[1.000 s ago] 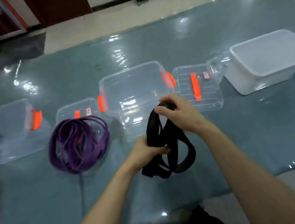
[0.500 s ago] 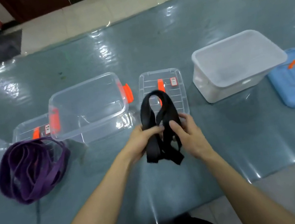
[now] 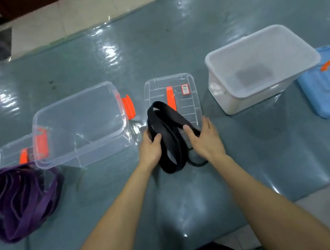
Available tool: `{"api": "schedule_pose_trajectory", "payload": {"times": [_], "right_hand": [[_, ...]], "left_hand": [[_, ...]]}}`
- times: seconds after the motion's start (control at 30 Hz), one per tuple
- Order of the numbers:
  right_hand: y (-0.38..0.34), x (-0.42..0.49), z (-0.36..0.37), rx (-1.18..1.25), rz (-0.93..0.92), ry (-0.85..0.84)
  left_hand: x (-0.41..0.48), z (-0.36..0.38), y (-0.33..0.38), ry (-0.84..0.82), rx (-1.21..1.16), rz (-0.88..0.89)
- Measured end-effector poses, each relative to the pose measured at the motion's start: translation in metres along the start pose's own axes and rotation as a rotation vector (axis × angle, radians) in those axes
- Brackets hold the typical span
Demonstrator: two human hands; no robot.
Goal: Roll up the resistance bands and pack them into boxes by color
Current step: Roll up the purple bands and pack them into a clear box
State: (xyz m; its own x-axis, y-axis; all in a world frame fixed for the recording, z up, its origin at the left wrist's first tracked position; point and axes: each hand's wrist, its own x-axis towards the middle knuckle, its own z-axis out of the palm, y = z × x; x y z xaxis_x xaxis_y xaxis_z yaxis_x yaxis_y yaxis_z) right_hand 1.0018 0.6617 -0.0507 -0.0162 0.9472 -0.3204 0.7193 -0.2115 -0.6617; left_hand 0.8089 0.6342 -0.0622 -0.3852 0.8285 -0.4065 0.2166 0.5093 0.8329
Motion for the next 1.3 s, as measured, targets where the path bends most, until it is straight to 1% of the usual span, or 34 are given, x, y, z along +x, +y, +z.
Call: {"api": "schedule_pose_trajectory", "payload": {"times": [0.07, 0.13, 0.2, 0.33, 0.47, 0.6, 0.67, 0.73, 0.8, 0.87, 0.93, 0.97, 1.03, 1.1, 1.17, 1.23, 1.3], "right_hand": [[-0.002, 0.004, 0.009, 0.055, 0.016, -0.043], [-0.006, 0.003, 0.016, 0.080, 0.010, -0.056], [-0.008, 0.004, 0.020, 0.054, -0.021, -0.103], [-0.013, 0.009, 0.020, -0.036, -0.057, -0.145], [-0.016, 0.007, 0.019, -0.090, -0.060, -0.147], [-0.022, -0.005, 0.011, -0.138, -0.100, -0.096], [-0.026, -0.024, 0.005, -0.201, -0.159, -0.051], [-0.030, -0.050, -0.002, -0.310, -0.254, 0.041], [-0.036, -0.076, -0.004, -0.368, -0.434, 0.166], [-0.048, -0.098, 0.003, -0.361, -0.604, 0.212], [-0.066, -0.120, 0.022, -0.386, -0.727, 0.136], [-0.075, -0.130, 0.036, -0.407, -0.782, 0.085], [-0.093, -0.149, 0.069, -0.468, -0.860, -0.036], [-0.114, -0.168, 0.104, -0.528, -0.896, -0.169], [-0.141, -0.185, 0.143, -0.566, -0.954, -0.264], [-0.174, -0.202, 0.187, -0.595, -1.027, -0.328], [-0.211, -0.222, 0.235, -0.629, -1.102, -0.349]], "left_hand": [[0.008, 0.002, 0.000, 0.011, -0.005, -0.042], [0.006, -0.003, -0.005, 0.019, -0.118, -0.087], [-0.003, -0.014, -0.014, 0.053, -0.166, -0.108], [-0.017, -0.028, -0.030, 0.028, -0.101, -0.083], [-0.018, -0.029, -0.019, 0.007, -0.040, -0.059], [-0.019, -0.034, -0.013, -0.068, 0.017, -0.036], [-0.021, -0.042, -0.008, -0.108, 0.066, -0.043], [-0.028, -0.056, -0.003, -0.139, 0.153, -0.023], [-0.044, -0.079, -0.001, -0.140, 0.285, 0.048], [-0.067, -0.107, -0.009, -0.086, 0.456, 0.174], [-0.095, -0.143, -0.027, 0.093, 0.694, 0.303], [-0.109, -0.162, -0.039, 0.177, 0.808, 0.338], [-0.135, -0.202, -0.066, 0.242, 0.958, 0.349], [-0.160, -0.246, -0.093, 0.259, 1.063, 0.294], [-0.183, -0.295, -0.120, 0.326, 1.110, 0.194], [-0.203, -0.346, -0.153, 0.403, 1.134, 0.120], [-0.218, -0.399, -0.190, 0.464, 1.154, 0.057]]}}
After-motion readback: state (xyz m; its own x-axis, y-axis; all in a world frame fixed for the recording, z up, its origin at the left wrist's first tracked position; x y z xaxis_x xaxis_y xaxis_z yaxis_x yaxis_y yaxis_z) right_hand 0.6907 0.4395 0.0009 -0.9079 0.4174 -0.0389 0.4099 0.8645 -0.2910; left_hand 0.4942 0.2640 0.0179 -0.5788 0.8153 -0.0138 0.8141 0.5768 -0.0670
